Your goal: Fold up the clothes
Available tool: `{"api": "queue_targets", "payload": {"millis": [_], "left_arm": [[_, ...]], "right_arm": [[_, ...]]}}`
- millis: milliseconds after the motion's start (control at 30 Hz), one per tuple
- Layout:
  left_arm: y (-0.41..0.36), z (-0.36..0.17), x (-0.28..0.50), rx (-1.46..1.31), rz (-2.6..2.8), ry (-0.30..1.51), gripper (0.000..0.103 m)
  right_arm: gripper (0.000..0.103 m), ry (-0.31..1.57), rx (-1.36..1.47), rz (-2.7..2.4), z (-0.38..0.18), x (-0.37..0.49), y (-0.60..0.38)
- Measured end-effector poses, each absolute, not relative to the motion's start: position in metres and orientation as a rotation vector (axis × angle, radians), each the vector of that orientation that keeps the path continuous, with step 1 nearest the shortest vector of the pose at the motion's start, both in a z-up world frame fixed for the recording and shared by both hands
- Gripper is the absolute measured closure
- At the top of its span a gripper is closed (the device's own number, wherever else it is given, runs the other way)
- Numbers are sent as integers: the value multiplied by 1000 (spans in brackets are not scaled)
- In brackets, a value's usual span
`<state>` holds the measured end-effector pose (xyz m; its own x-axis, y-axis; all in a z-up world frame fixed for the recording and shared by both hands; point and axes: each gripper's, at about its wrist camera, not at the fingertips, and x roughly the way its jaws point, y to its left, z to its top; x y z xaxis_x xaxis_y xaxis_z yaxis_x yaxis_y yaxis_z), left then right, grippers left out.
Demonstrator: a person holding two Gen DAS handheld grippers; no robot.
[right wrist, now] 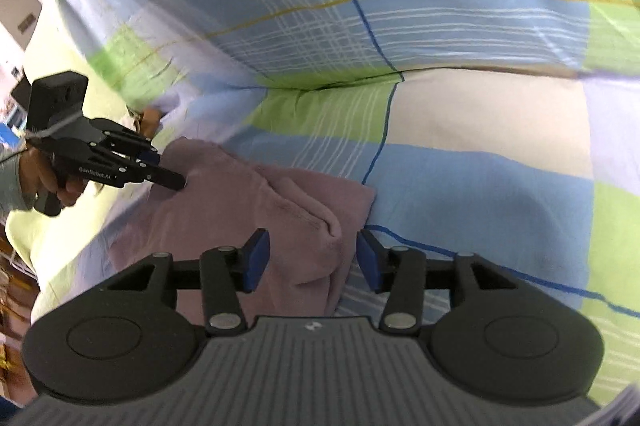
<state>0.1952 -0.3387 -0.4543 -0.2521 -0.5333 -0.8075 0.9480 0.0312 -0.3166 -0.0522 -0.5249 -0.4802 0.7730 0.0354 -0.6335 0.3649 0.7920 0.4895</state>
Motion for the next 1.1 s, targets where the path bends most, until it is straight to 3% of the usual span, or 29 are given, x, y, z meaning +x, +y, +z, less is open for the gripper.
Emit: {"api": "queue_targets", "payload": {"millis": [33, 67, 100, 367, 633, 733, 767, 800, 1000, 1100], "left_arm": [[-339, -454, 195, 544, -1539, 1031, 86], [-338, -454, 195, 534, -1539, 1017, 98], [-335, -453, 194, 521, -1541, 998, 100], [-309, -430, 177, 472, -1515, 786, 100], [-317, -449, 174, 556, -1449, 803, 100], [-317, -452, 176, 573, -1390, 810, 87], [-315, -450, 179, 577, -1366, 809, 85], [-313, -446, 182, 577, -1334, 809, 86], [-309, -411, 185, 525, -1341, 762, 87], [-323, -418, 168, 620, -1461, 738, 86]], "right_arm": [[92, 665, 625, -190, -481, -51, -524], [97, 657, 607, -188, -480, -51, -524], [98, 649, 598, -189, -478, -54, -524], [98, 593, 550, -200, -459, -62, -524], [98, 640, 576, -239, -477, -44, -542], [93, 675, 591, -301, -490, -33, -547], [77, 674, 578, -343, -492, -32, -547], [68, 674, 567, -379, -491, -31, -546], [66, 569, 542, -584, -454, -51, -521], [69, 532, 573, -498, -445, -56, -498]]}}
